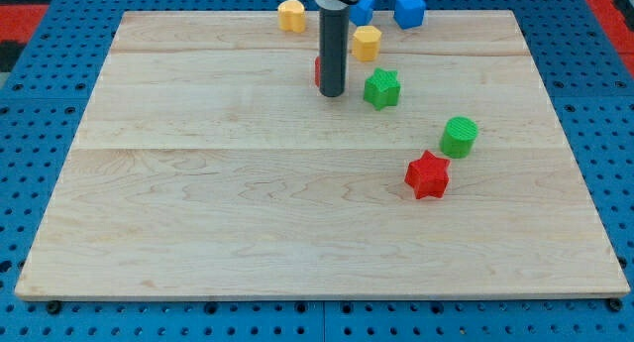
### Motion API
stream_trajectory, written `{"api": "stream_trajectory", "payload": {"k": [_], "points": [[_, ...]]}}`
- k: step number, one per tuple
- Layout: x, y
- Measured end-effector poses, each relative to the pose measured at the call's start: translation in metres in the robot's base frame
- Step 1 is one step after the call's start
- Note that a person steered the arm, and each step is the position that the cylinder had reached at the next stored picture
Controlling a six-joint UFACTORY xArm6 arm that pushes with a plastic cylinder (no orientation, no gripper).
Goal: Slightly tap on the yellow hexagon
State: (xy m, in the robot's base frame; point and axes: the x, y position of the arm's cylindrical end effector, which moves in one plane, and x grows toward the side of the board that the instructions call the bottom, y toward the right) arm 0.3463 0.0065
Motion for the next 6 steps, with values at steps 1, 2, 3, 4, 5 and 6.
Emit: {"api": "stream_trajectory", "payload": {"k": [1,2,3,4,5,6], "points": [[-0.006,-0.028],[-0.01,-0.074],[-0.052,-0.075],[-0.072,-0.049],[-0.073,0.017],[-0.063,0.048]]}}
